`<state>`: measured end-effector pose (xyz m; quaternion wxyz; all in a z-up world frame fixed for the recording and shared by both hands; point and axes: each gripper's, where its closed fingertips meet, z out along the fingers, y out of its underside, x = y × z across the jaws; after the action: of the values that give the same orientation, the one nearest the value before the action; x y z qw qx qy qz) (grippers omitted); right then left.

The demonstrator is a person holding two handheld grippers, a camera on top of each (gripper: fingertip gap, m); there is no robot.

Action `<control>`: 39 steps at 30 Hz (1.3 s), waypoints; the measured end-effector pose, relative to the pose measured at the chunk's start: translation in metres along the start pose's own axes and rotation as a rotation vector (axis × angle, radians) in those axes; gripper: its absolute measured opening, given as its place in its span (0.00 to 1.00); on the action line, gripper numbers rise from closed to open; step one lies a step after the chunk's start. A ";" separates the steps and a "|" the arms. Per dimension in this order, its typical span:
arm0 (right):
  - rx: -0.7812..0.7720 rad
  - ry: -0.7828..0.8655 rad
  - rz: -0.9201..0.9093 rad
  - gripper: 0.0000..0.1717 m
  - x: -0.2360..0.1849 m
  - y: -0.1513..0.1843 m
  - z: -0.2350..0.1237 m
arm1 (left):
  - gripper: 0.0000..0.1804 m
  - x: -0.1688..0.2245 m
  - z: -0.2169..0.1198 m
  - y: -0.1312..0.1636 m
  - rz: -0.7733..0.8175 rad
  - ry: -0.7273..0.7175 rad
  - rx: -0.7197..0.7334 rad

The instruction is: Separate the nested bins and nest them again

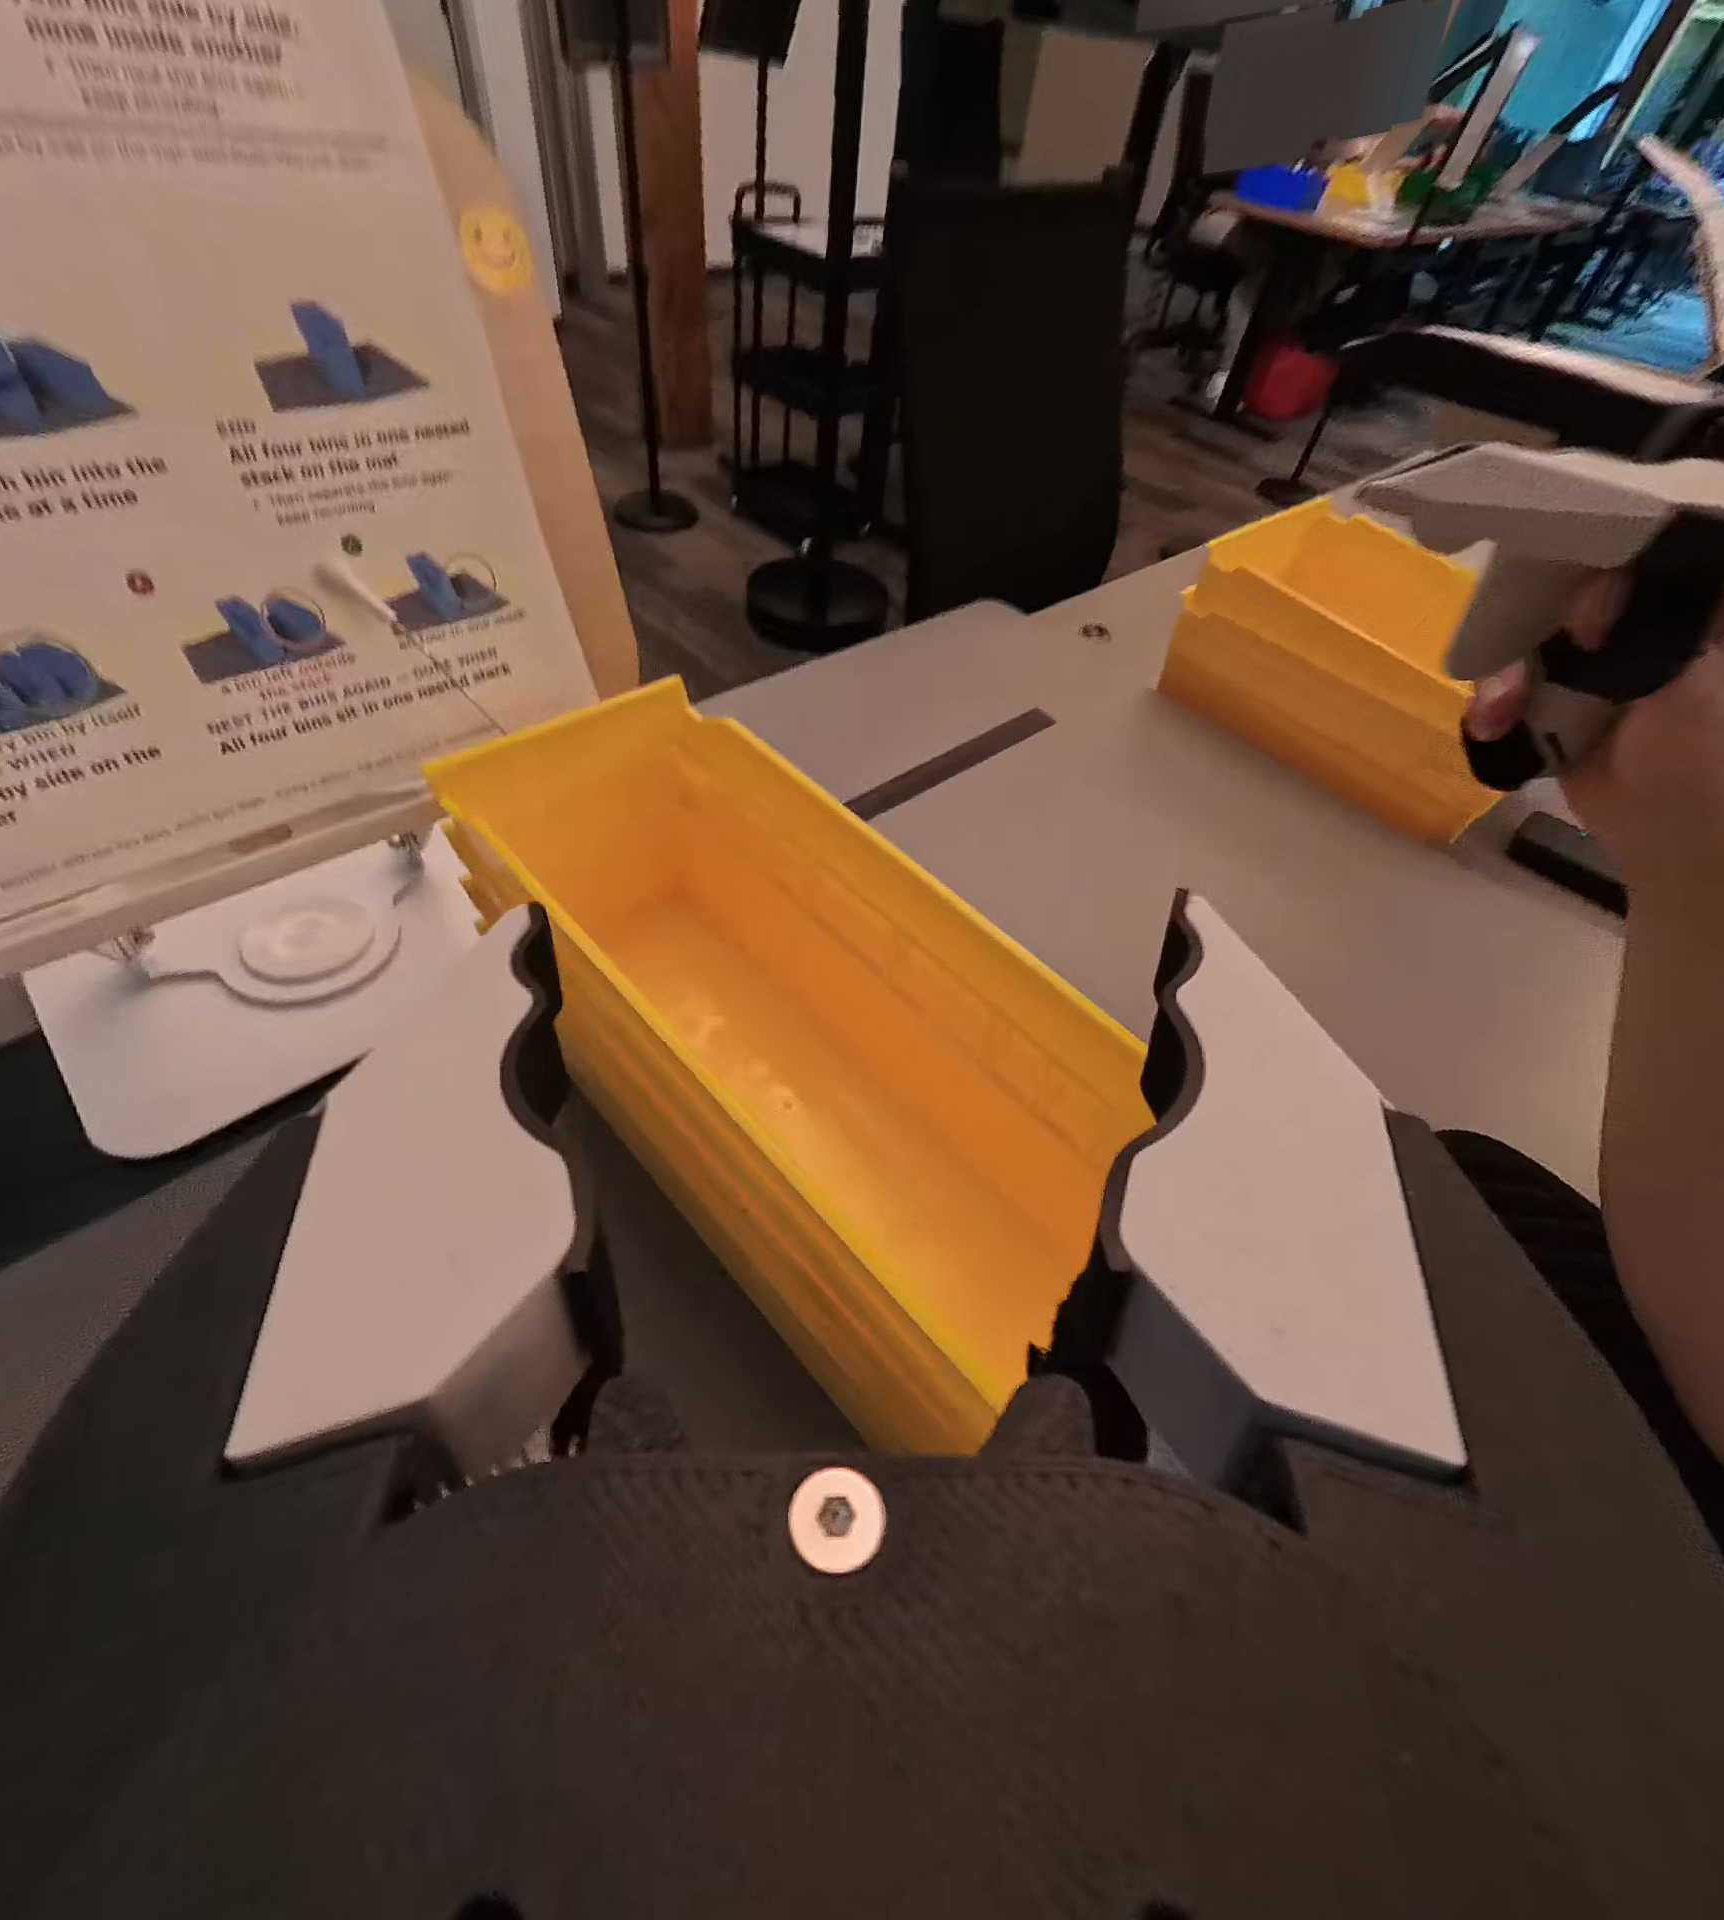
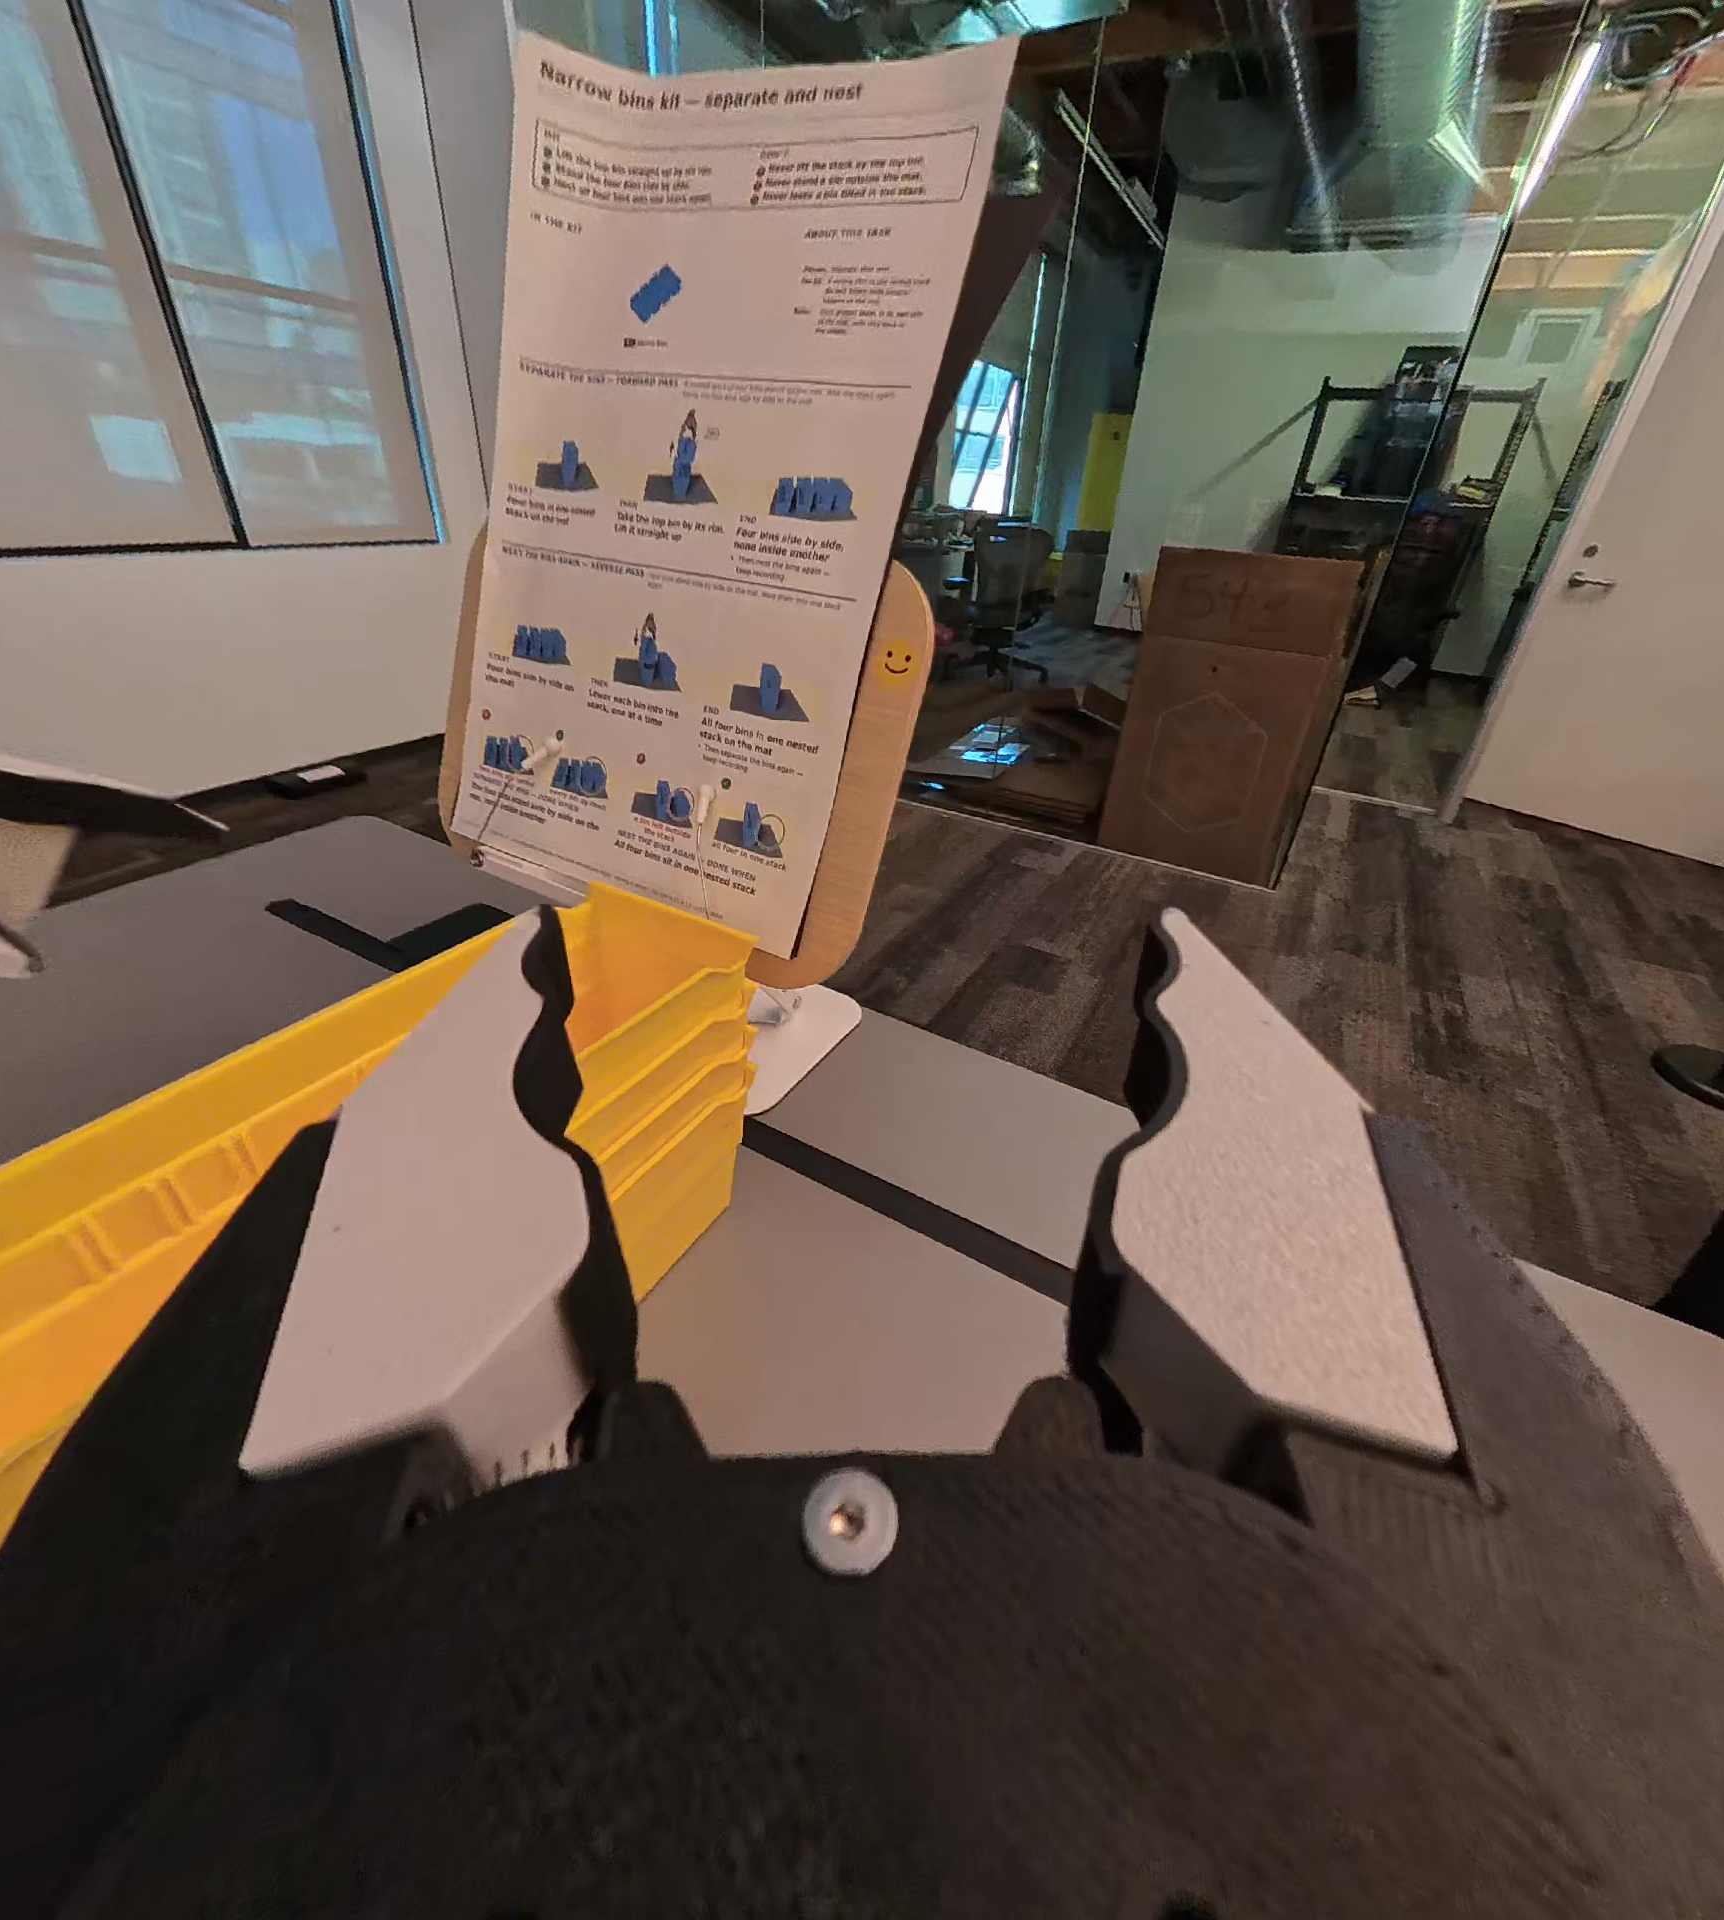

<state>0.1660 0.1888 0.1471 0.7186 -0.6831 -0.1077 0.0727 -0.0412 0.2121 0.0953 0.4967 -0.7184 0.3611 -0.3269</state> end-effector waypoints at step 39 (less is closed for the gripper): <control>-0.167 -0.232 0.270 0.63 0.006 0.035 -0.010 | 0.77 -0.015 0.069 0.108 -0.284 -0.474 -1.210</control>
<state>0.1756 0.1830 0.1119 0.6260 -0.7356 -0.1028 0.2376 -0.0131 0.2315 -0.0290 0.0240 -0.9636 0.2637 0.0380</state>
